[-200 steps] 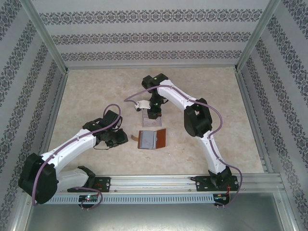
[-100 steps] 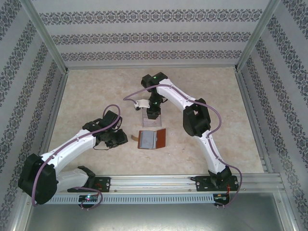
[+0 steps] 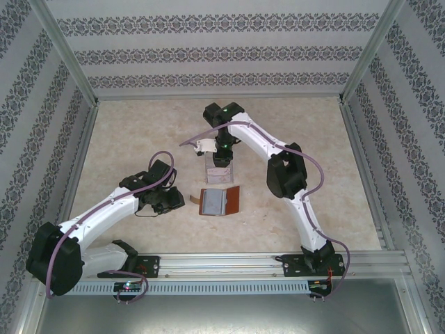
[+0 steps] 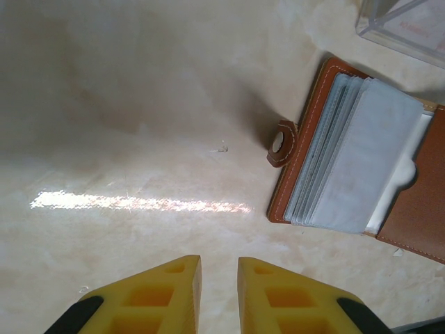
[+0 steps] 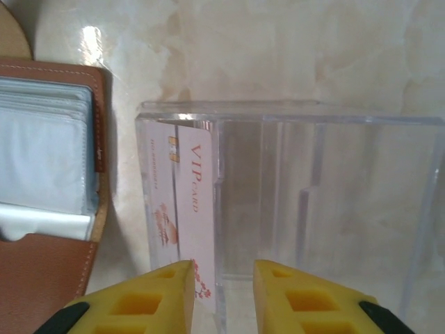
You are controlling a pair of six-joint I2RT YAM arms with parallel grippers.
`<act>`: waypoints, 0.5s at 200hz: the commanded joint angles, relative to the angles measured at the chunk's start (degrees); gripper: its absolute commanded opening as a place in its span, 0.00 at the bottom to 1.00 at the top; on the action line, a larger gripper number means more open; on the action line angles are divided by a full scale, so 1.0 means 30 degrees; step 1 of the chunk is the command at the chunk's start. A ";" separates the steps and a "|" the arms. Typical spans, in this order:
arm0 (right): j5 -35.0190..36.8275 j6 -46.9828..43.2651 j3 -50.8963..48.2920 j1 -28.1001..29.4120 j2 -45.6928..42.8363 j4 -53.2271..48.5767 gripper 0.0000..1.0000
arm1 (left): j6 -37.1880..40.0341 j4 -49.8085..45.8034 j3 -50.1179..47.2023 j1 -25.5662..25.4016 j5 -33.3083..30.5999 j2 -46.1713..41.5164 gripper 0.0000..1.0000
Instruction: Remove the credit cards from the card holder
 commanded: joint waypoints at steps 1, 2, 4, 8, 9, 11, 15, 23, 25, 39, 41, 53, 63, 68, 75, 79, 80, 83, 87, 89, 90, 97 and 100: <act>0.1171 0.0237 -0.1684 0.0567 -0.1063 0.2209 0.28 | -0.0317 -0.0751 0.0277 0.0271 -0.0219 -0.0310 0.21; 0.1186 0.0252 -0.1768 0.0566 -0.1084 0.2282 0.28 | -0.0317 -0.0762 0.0283 0.0263 -0.0207 -0.0307 0.21; 0.1255 0.0249 -0.1905 0.0616 -0.1115 0.2411 0.28 | -0.0332 -0.0755 0.0287 0.0285 -0.0191 -0.0311 0.21; 0.1311 0.0286 -0.2154 0.0660 -0.1161 0.2634 0.27 | -0.0346 -0.0759 0.0263 0.0287 -0.0182 -0.0309 0.21; 0.1343 0.0291 -0.2179 0.0686 -0.1163 0.2686 0.27 | -0.0361 -0.0751 0.0276 0.0270 -0.0174 -0.0306 0.21; 0.1390 0.0317 -0.2315 0.0683 -0.1215 0.2783 0.27 | -0.0357 -0.0738 0.0285 0.0287 -0.0146 -0.0311 0.21; 0.1411 0.0347 -0.2501 0.0759 -0.1276 0.2919 0.26 | -0.0347 -0.0743 0.0281 0.0287 -0.0156 -0.0331 0.21; 0.1416 0.0458 -0.2950 0.0845 -0.1445 0.3267 0.25 | -0.0389 -0.0719 0.0304 0.0296 -0.0113 -0.0318 0.21; 0.1408 0.0483 -0.3043 0.0855 -0.1491 0.3331 0.25 | -0.0379 -0.0693 0.0300 0.0265 -0.0109 -0.0307 0.21; 0.1347 0.0812 -0.3582 0.0925 -0.1824 0.3691 0.24 | -0.0381 -0.0660 0.0383 0.0263 -0.0045 -0.0282 0.21; 0.1346 0.0843 -0.3647 0.0941 -0.1879 0.3715 0.24 | -0.0377 -0.0642 0.0407 0.0278 -0.0026 -0.0276 0.21; 0.1403 0.1152 -0.4154 0.1023 -0.2279 0.4006 0.24 | -0.0324 -0.0468 0.0512 0.0259 0.0086 -0.0173 0.21; 0.1514 0.1445 -0.4622 0.1089 -0.2750 0.4359 0.24 | -0.0295 -0.0314 0.0639 0.0281 0.0173 -0.0054 0.21; 0.1572 0.1579 -0.4939 0.1107 -0.3020 0.4577 0.24 | -0.0290 -0.0255 0.0731 0.0263 0.0210 0.0012 0.21; 0.1668 0.1925 -0.5367 0.1165 -0.3448 0.4923 0.24 | -0.0259 -0.0113 0.0826 0.0283 0.0289 0.0167 0.21; 0.1711 0.2116 -0.5694 0.1155 -0.3706 0.5161 0.24 | -0.0233 -0.0003 0.0893 0.0261 0.0342 0.0256 0.21; 0.1734 0.2173 -0.5736 0.1182 -0.3797 0.5223 0.24 | -0.0231 0.0037 0.0898 0.0258 0.0366 0.0284 0.21; 0.1765 0.2315 -0.5997 0.1199 -0.4002 0.5395 0.25 | -0.0222 0.0119 0.0951 0.0273 0.0428 0.0364 0.21; 0.1784 0.2550 -0.6308 0.1212 -0.4290 0.5655 0.24 | -0.0201 0.0198 0.1031 0.0281 0.0510 0.0495 0.21; 0.1785 0.2713 -0.6490 0.1225 -0.4458 0.5803 0.25 | -0.0200 0.0261 0.1082 0.0283 0.0530 0.0526 0.21; 0.1800 0.2794 -0.6574 0.1246 -0.4525 0.5881 0.25 | -0.0185 0.0286 0.1110 0.0283 0.0548 0.0581 0.21; 0.1837 0.3382 -0.7177 0.1309 -0.5052 0.6487 0.25 | -0.0145 0.0532 0.1249 0.0255 0.0662 0.0824 0.21; 0.1865 0.3660 -0.7447 0.1346 -0.5298 0.6798 0.25 | -0.0127 0.0606 0.1313 0.0254 0.0765 0.0940 0.20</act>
